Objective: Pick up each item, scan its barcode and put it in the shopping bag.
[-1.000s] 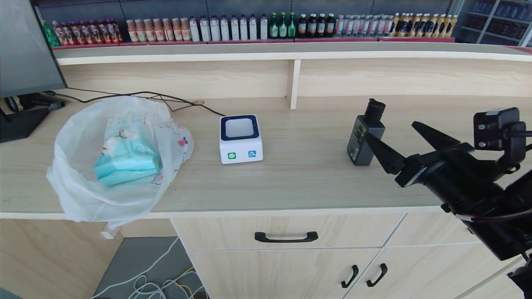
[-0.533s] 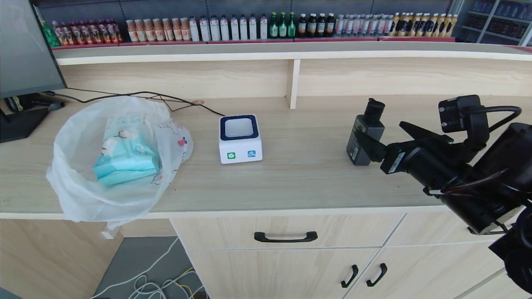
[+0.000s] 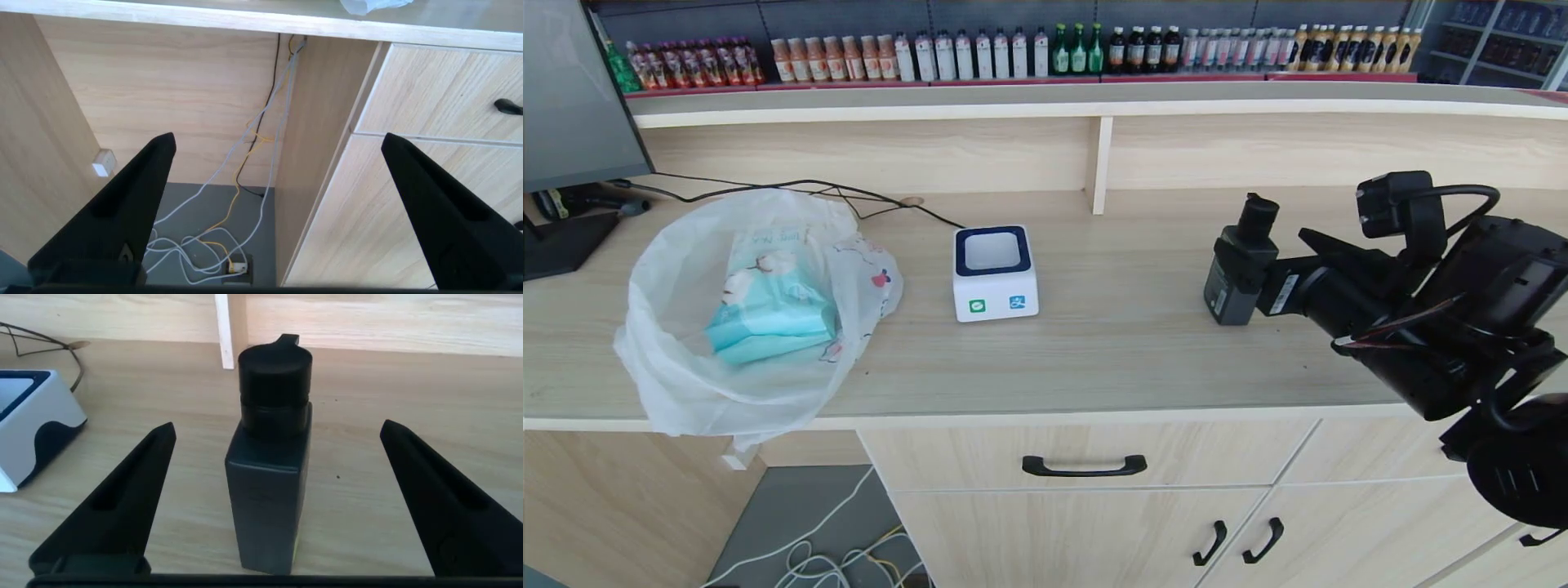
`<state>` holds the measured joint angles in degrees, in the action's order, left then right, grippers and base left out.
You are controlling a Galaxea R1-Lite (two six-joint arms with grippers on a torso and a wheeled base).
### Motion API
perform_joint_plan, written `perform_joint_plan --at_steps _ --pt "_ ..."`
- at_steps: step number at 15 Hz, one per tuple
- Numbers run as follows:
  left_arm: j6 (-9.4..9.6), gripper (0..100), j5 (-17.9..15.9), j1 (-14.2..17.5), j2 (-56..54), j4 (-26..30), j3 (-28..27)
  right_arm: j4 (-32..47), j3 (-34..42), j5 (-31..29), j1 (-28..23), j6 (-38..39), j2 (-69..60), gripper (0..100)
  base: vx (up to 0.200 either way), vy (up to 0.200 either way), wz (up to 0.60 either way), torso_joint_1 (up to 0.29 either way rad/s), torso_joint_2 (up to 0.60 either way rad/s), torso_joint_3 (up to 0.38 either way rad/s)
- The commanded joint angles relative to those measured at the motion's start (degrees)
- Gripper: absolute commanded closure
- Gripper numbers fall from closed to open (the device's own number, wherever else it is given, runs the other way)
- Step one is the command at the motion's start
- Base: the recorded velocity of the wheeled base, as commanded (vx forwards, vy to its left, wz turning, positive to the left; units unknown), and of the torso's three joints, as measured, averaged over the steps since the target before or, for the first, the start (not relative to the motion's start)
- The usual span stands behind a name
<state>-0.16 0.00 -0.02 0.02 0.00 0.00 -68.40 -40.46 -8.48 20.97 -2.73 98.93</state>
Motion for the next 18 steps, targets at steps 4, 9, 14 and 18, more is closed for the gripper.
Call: perform_joint_plan --at_steps 4,9,14,18 --pt "-0.02 0 0.00 0.02 -0.02 0.00 0.00 -0.07 -4.28 -0.04 -1.98 -0.61 4.17 0 0.000 0.000 0.00 0.000 0.00 0.000" --pt "-0.02 0 0.00 0.02 -0.02 0.00 0.00 -0.15 -5.24 -0.83 -1.72 -0.70 7.51 0 0.000 0.000 0.00 0.000 0.00 0.000" --pt "-0.02 0 0.00 -0.06 -0.02 0.00 0.00 -0.42 -6.12 -0.74 -1.72 -0.35 9.53 0 0.000 0.000 0.00 0.000 0.00 0.000" --pt "-0.02 0 0.00 -0.06 -0.02 0.00 0.00 -0.86 -7.70 -1.71 -1.72 0.18 10.94 0 0.000 0.000 0.00 0.000 0.00 0.000"
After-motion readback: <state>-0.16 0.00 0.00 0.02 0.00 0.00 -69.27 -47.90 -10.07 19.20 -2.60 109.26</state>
